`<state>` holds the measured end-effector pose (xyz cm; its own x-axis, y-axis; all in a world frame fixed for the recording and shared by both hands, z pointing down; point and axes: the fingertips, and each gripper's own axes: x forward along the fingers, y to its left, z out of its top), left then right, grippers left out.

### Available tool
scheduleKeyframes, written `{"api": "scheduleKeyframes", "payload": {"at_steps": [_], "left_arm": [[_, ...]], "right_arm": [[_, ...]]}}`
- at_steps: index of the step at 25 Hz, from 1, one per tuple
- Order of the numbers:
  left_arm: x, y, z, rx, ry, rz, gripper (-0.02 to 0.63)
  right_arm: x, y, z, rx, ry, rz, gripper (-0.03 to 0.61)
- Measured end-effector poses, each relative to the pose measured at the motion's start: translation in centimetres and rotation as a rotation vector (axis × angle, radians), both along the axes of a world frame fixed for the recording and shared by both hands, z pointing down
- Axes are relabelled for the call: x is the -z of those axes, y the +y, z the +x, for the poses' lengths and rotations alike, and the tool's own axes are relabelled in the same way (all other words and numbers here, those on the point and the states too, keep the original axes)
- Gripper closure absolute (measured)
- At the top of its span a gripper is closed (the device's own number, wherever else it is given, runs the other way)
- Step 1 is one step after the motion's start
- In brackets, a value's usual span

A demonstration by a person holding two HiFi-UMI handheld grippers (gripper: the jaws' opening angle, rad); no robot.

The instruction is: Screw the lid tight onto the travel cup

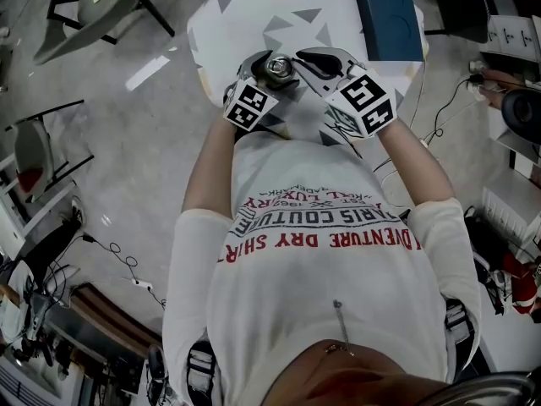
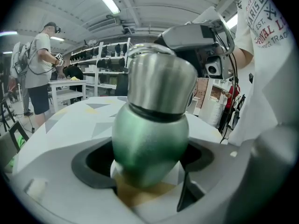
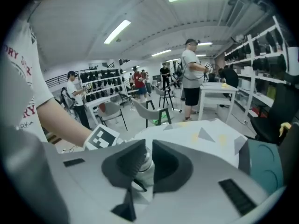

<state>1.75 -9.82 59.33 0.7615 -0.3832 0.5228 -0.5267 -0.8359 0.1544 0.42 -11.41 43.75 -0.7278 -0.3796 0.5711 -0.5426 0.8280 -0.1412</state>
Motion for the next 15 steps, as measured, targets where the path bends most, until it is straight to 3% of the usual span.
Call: {"api": "scheduleKeyframes", "payload": {"at_steps": [8, 15], "left_arm": [[3.3, 0.2, -1.1, 0.04, 0.045, 0.061, 0.206], [11.1, 0.9, -3.1, 0.134, 0.114, 0.244, 0.209]], "right_arm": [[0.6, -1.3, 2.3, -0.145, -0.077, 0.052, 0.561], [1.5, -0.9, 2.8, -0.15, -0.115, 0.079, 0.561]]}}
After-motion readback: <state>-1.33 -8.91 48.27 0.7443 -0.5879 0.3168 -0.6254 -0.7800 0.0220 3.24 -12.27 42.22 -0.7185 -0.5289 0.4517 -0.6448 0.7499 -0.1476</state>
